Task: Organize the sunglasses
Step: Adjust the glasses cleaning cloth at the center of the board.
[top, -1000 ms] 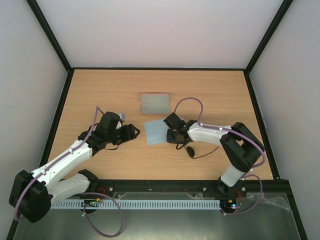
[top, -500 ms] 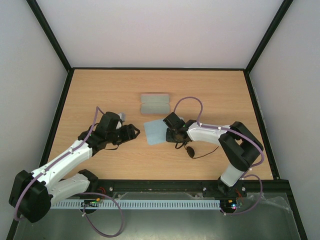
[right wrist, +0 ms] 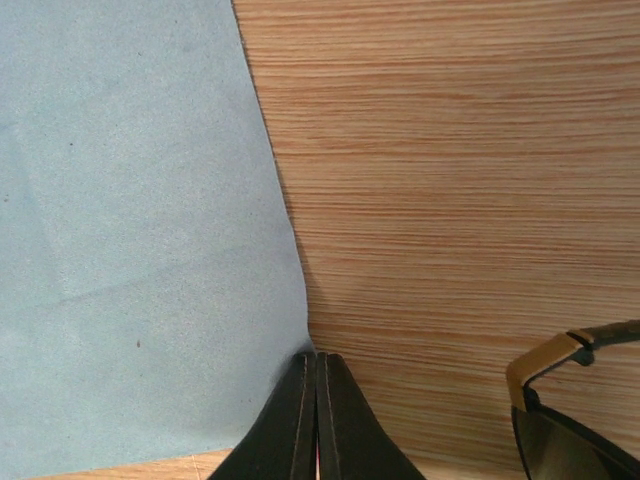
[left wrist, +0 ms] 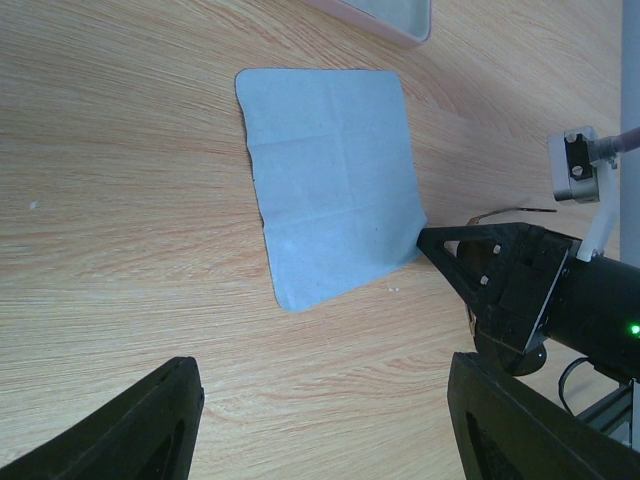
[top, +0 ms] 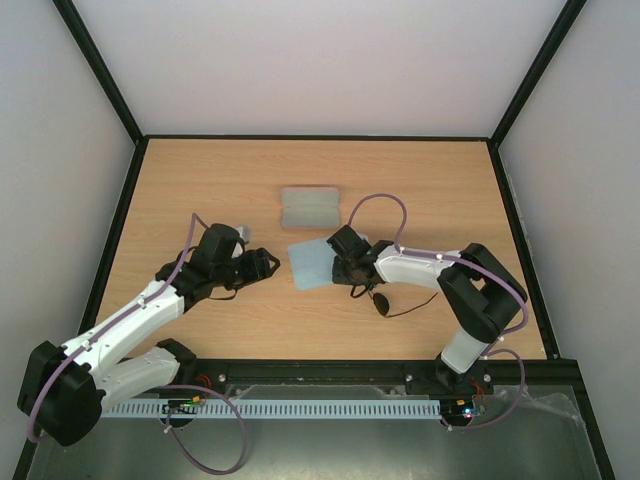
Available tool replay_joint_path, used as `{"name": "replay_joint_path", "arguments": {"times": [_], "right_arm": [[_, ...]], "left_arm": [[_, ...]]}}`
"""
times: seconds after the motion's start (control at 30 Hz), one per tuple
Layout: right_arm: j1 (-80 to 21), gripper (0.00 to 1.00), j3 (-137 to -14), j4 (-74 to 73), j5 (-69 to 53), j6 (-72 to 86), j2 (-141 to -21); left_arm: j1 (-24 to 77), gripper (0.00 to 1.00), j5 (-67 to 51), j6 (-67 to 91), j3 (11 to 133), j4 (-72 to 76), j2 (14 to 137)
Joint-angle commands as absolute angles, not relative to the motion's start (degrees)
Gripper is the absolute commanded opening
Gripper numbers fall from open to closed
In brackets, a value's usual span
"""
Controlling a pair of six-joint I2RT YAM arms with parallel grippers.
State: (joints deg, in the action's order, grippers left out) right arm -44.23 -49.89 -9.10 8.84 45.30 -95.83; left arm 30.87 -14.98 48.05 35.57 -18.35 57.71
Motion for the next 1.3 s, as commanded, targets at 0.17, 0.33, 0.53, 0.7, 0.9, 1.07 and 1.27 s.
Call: {"name": "replay_joint_path", "arguments": {"times": [0.17,0.33,0.53,0.7,0.9,1.07,1.27], "right_arm": [[-44.0,0.01,-47.3,-13.7,8.8,45.5,-92.4],[-44.1,0.01,-47.4,-13.9,8.1,45.5,-91.1],[-44.6,0.01,-45.3,-13.9,7.5,46.6,-89.1],[-44.9,0.01,-43.1,-13.3,6.7,47.6,-87.4],[-45.2,0.01,-42.0,-12.6,6.3,48.5,-86.7],[-45.9,0.01,-42.0,-11.9,6.0,49.6,-86.4],[-47.2,0.01,-42.2,-10.7,5.4,50.3,-87.3]], "left_arm": [[31.1,0.7,-15.1,48.0,35.0,-18.3,58.1],[31.7,0.7,-14.7,47.9,35.1,-18.3,59.3],[33.7,0.55,-14.2,48.5,34.9,-18.3,60.3],[36.0,0.53,-14.0,50.0,33.7,-17.2,61.0],[39.6,0.43,-14.0,52.5,32.5,-15.2,62.7],[42.7,0.35,-14.9,56.2,30.4,-10.9,64.6],[45.1,0.32,-13.8,58.2,30.3,-8.3,67.0]]}}
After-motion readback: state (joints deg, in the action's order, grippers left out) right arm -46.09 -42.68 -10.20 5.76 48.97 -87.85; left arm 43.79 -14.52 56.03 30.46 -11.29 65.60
